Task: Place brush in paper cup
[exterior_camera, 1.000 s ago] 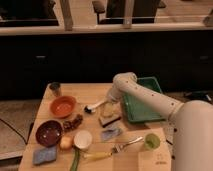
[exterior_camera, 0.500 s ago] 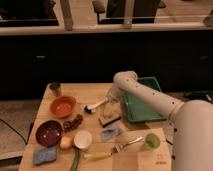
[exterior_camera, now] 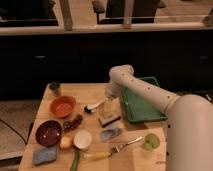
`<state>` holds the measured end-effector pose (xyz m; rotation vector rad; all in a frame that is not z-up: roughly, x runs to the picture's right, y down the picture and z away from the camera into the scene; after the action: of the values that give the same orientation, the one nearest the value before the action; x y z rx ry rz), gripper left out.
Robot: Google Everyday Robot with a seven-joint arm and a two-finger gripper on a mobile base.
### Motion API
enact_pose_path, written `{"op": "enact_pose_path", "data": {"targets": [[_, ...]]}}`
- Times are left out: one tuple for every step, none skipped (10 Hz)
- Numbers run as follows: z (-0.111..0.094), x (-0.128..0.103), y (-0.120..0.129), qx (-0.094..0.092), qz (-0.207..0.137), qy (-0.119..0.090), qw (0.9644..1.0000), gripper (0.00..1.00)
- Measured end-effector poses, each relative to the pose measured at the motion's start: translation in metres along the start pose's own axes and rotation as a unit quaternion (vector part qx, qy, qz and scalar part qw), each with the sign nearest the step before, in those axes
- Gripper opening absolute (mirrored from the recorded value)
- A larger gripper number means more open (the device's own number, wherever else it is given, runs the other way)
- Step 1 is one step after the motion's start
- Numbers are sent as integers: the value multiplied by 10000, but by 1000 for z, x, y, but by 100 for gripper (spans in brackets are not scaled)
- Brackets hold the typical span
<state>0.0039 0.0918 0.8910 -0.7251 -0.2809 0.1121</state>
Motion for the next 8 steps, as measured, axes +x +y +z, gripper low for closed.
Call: {"op": "enact_pose_path", "data": {"targets": [[4, 0, -2, 30, -212, 180, 9996, 80], [7, -5, -4, 59, -361, 244, 9990, 80], [10, -5, -6, 96, -503, 303, 9982, 80], [11, -5, -8, 127, -591, 323, 9976, 80], [14, -7, -10, 152, -702, 315, 9969, 80], [19, -8, -13, 158, -818, 292, 9961, 80], [22, -7, -14, 145, -859, 269, 9958, 80], [24, -7, -15, 132, -918, 240, 9954, 80]]}}
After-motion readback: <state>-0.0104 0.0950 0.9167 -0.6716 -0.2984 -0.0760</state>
